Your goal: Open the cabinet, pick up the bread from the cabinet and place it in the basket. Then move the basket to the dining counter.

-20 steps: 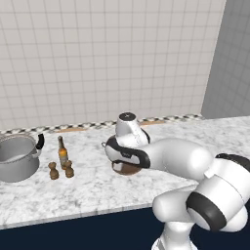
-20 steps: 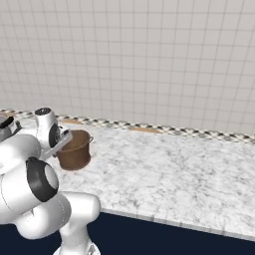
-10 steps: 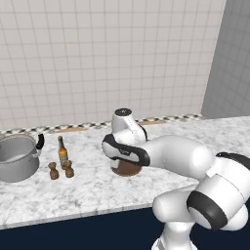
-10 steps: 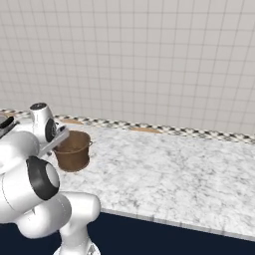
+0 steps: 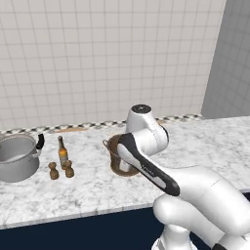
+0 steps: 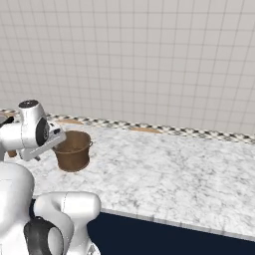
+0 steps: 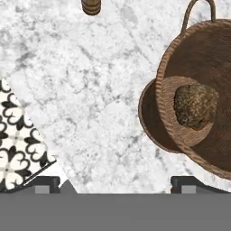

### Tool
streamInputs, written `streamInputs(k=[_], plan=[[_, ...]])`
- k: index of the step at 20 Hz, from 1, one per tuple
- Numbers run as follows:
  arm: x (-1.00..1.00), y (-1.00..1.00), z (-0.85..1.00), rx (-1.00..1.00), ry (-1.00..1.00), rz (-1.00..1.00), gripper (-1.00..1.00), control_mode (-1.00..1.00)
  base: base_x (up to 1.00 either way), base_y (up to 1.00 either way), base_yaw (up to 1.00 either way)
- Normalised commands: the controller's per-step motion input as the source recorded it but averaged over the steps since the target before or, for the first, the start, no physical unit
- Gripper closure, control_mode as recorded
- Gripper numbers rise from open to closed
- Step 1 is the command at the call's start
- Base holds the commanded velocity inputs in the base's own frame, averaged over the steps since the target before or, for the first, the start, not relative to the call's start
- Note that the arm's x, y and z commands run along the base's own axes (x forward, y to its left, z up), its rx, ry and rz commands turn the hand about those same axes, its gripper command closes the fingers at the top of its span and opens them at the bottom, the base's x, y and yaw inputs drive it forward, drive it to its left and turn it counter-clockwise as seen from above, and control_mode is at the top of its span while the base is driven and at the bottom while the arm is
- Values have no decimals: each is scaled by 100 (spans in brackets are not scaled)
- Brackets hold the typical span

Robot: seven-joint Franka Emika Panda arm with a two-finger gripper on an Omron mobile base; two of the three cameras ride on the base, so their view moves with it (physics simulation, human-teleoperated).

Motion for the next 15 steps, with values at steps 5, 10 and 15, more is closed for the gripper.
streamInputs(k=[5,10,15], plan=[[-100,-42,44,10,-17,-28,-100,-100,0,0,0],[-100,-51,42,8,-22,-25,-100,-100,0,0,0],[-100,-65,43,7,-16,-25,-100,-100,0,0,0]])
